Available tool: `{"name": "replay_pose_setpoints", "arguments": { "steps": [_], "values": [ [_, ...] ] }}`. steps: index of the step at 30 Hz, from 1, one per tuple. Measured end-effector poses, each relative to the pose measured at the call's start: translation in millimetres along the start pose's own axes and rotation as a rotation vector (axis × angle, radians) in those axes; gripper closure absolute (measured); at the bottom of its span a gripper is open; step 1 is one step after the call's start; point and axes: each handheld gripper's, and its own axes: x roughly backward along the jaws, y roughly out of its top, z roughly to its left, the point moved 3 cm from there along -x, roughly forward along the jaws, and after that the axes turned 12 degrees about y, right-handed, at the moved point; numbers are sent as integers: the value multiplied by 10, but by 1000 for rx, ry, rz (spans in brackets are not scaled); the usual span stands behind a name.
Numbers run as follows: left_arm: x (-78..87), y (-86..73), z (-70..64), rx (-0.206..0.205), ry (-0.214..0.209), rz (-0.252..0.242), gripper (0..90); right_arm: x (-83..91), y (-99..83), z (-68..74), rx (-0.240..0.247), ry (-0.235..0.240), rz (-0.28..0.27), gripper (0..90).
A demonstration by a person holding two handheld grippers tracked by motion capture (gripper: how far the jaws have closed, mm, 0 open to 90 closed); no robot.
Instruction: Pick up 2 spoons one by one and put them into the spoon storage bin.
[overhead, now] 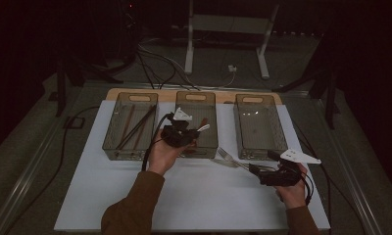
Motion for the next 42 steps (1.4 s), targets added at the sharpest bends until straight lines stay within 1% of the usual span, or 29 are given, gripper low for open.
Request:
{"name": "replay_pose_setpoints", "arguments": {
  "steps": [7, 12, 16, 17, 21, 27, 28, 36, 41, 42],
  "values": [
    [-49, 48, 57, 12, 16, -2, 859, -1, 0, -1, 1, 2, 0, 18],
    [-109, 75, 112, 34, 26, -6, 859, -3, 0, 0, 1, 3, 2, 18],
    [-157, 96, 162, 41, 41, -5, 858, -4, 0, -2, -2, 3, 1, 18],
    [-170, 103, 178, 49, 42, -4, 859, -4, 0, -2, 0, 4, 1, 18],
    [-199, 121, 215, 60, 50, -13, 859, -4, -2, -6, -1, 4, 3, 18],
    [-254, 147, 248, 63, 62, -18, 858, -3, 0, -6, -2, 4, 1, 18],
    [-270, 149, 254, 72, 63, -19, 858, -4, 1, -5, -1, 4, 1, 18],
    [-401, 115, 291, 76, 71, 0, 858, -7, 0, -10, -1, 5, 1, 18],
    [-474, 96, 278, 81, 66, 13, 858, -9, 0, -12, -1, 5, 2, 18],
    [-490, 91, 273, 82, 70, 16, 858, -9, 0, -13, -1, 5, 2, 18]
  ]
}}
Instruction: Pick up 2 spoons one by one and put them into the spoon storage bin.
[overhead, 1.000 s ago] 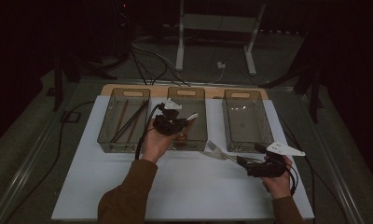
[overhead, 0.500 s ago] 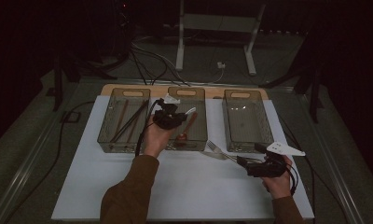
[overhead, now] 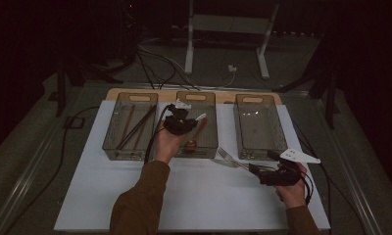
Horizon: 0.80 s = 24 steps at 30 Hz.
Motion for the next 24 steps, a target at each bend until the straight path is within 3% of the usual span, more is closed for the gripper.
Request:
{"name": "replay_pose_setpoints", "arguments": {
  "steps": [24],
  "values": [
    [-208, -132, -132, 3, -37, 91, 850, 1, 2, 3, 3, -1, 0, 18]
  ]
}}
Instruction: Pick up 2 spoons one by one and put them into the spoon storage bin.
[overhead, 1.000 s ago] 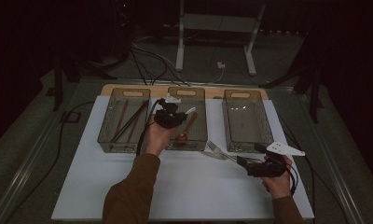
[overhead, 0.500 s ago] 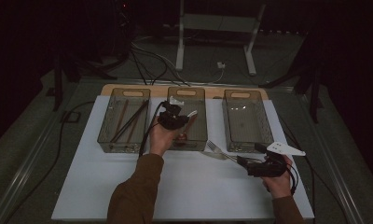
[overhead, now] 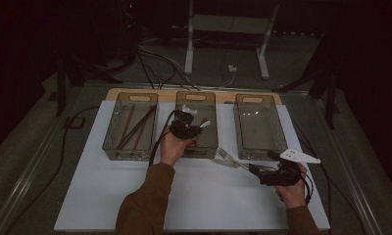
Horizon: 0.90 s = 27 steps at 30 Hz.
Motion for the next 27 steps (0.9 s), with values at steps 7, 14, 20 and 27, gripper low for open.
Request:
{"name": "replay_pose_setpoints", "arguments": {
  "steps": [7, 14, 20, 27],
  "values": [
    [-34, -29, -8, 16, -11, 9, 818, 3, 1, -2, 2, 0, -1, 17],
    [-10, -27, -2, 47, -23, -20, 612, 3, 2, 3, 0, 0, -2, 18],
    [75, 5, 42, 88, -12, -75, 264, 1, 1, 3, 1, 2, -1, 18],
    [211, 23, 76, 103, -35, -133, 150, 1, 0, 4, 0, 2, -1, 18]
  ]
}}
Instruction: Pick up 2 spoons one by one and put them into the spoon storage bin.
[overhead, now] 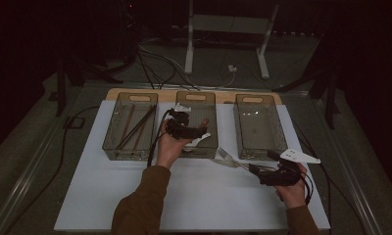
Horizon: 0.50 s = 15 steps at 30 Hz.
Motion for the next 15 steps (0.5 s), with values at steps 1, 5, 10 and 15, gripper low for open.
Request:
{"name": "replay_pose_setpoints", "arguments": {
  "steps": [1, 5, 10, 15],
  "values": [
    [26, 8, 7, 3, -7, -11, 141, 0, 0, 1, 0, 0, 0, 17],
    [94, 18, 21, 4, -16, -24, 88, 0, 0, 2, -1, 1, -1, 17],
    [171, 5, 44, -2, -17, -33, 15, -1, -1, 1, -1, 1, 0, 17],
    [253, -6, 50, -24, -16, -53, 6, -4, -2, 3, -2, 2, 1, 17]
  ]
}}
